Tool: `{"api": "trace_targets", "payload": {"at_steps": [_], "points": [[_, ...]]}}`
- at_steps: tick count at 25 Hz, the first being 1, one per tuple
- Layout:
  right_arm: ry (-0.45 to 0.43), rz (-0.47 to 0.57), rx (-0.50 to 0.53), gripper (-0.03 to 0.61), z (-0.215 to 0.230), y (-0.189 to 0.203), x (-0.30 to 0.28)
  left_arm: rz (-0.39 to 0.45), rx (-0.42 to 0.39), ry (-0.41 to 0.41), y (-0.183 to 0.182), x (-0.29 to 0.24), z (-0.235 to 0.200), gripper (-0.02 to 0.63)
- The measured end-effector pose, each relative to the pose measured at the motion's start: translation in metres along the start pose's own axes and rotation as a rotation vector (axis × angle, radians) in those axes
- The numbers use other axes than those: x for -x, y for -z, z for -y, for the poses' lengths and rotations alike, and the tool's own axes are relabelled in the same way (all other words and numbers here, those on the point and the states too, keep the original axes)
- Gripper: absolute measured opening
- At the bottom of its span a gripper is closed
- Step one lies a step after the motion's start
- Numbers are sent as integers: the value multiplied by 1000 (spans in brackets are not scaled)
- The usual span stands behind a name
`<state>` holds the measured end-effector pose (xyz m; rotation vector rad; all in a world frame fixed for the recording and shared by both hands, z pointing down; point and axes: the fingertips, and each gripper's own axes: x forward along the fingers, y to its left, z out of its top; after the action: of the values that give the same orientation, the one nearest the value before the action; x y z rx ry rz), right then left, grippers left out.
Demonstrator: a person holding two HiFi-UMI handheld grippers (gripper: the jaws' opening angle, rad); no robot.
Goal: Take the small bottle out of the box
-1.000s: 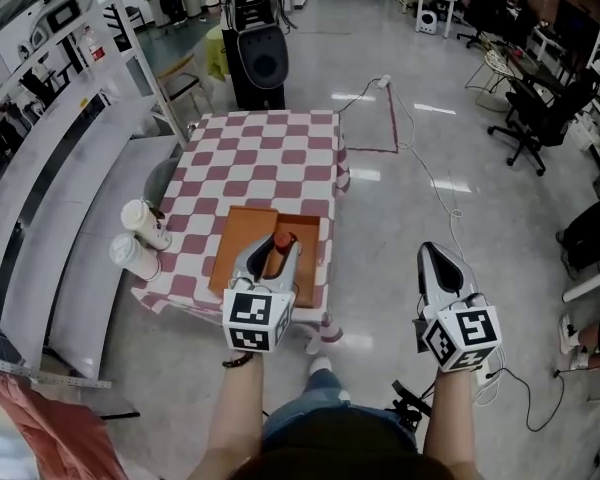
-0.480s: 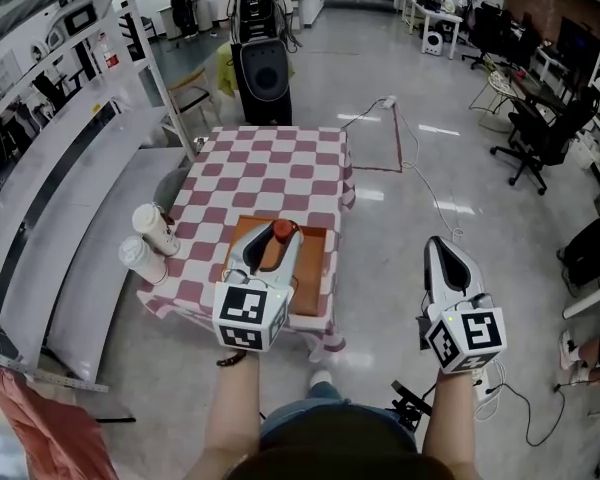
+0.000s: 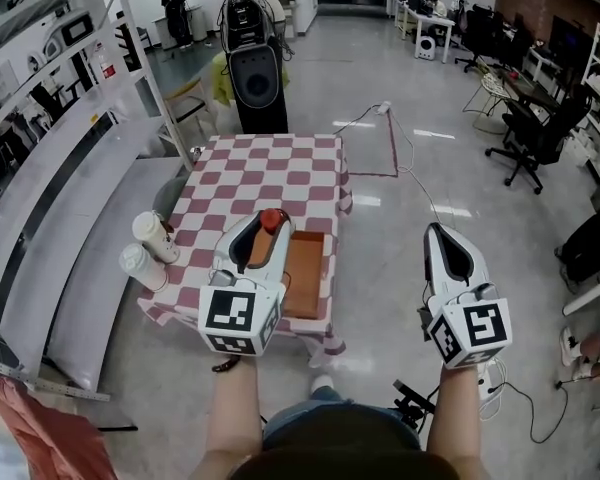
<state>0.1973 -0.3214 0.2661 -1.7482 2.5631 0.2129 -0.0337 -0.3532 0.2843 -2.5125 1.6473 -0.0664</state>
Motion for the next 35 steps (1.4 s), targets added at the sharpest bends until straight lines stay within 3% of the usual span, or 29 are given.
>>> {"api": "trace_targets", "payload": {"at_steps": [11,27,35], "points": [[-57,25,23,-2,-17,-14,-15,26,-22,-73,-13,16,-21,144],[-284,40,-16,-2,-95,-7,-56,-22,-25,-327,3,98,-91,144],[-331,36,-10,-2,-111,-7,-63,-26,-29,-360,1,110,-99,144]]}}
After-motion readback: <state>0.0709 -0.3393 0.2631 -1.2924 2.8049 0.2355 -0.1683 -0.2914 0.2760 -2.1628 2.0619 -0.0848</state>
